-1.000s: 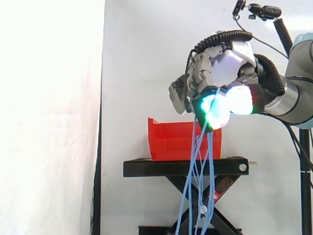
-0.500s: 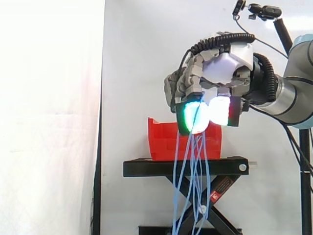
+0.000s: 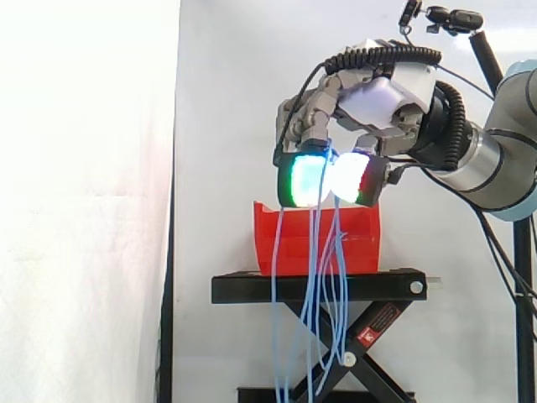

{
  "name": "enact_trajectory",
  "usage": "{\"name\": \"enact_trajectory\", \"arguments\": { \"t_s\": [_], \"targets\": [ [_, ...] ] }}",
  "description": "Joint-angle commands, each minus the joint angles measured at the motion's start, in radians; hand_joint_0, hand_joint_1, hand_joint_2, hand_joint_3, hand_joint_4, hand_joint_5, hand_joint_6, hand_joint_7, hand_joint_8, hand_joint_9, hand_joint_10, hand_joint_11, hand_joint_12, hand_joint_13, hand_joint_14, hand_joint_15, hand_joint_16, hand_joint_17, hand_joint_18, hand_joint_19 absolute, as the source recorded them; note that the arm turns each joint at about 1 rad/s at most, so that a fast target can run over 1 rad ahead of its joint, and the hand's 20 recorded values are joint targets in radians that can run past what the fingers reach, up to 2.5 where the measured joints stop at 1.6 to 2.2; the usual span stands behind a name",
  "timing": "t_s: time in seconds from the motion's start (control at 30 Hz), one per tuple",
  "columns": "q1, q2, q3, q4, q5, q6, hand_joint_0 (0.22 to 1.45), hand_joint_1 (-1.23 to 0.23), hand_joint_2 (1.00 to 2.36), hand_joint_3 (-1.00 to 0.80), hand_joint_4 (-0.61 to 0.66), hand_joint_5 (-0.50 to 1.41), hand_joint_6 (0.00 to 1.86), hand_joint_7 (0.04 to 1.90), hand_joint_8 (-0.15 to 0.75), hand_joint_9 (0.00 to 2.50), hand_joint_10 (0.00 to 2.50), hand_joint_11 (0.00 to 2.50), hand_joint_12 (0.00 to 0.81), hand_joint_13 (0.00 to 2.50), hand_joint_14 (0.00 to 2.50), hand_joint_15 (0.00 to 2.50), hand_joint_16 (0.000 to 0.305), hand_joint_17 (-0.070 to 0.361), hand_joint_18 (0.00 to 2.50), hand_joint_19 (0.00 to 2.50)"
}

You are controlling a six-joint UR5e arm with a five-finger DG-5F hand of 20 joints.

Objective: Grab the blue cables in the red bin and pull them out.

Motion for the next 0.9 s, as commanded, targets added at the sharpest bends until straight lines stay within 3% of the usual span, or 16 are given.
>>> {"name": "enact_trajectory", "arguments": {
  "t_s": [0.0,0.23,0.3,0.4,0.67,0.87],
  "targets": [
    [0.0,0.0,0.0,0.003,-0.001,-0.018,0.93,-0.94,1.0,-1.0,0.23,0.82,0.86,0.34,0.158,1.08,0.15,1.76,0.411,1.49,0.01,1.59,0.043,0.098,0.82,1.08],
    [-0.002,0.0,0.0,0.001,0.004,-0.105,0.93,-0.94,1.0,-1.0,0.23,0.82,0.86,0.34,0.151,1.08,0.16,1.76,0.408,1.49,0.01,1.59,0.043,0.098,0.82,1.08],
    [-0.003,0.0,0.0,0.0,0.006,-0.17,0.93,-0.94,1.0,-1.0,0.22,0.82,0.86,0.34,0.158,1.08,0.17,1.77,0.41,1.48,0.01,1.59,0.043,0.098,0.82,1.09],
    [-0.003,0.0,0.0,-0.002,0.006,-0.213,0.93,-0.94,1.0,-1.0,0.23,0.82,0.86,0.33,0.151,1.08,0.17,1.77,0.408,1.49,0.01,1.59,0.043,0.097,0.82,1.09],
    [-0.002,0.0,0.0,-0.003,0.007,-0.26,0.93,-0.95,1.0,-1.0,0.23,0.82,0.84,0.34,0.157,1.07,0.17,1.77,0.409,1.49,0.01,1.6,0.043,0.098,0.82,1.09],
    [-0.003,0.0,0.0,-0.005,0.012,-0.249,0.92,-0.95,1.0,-1.0,0.23,0.82,0.81,0.36,0.151,1.07,0.18,1.79,0.404,1.49,0.01,1.6,0.043,0.097,0.81,1.09]
  ]
}}
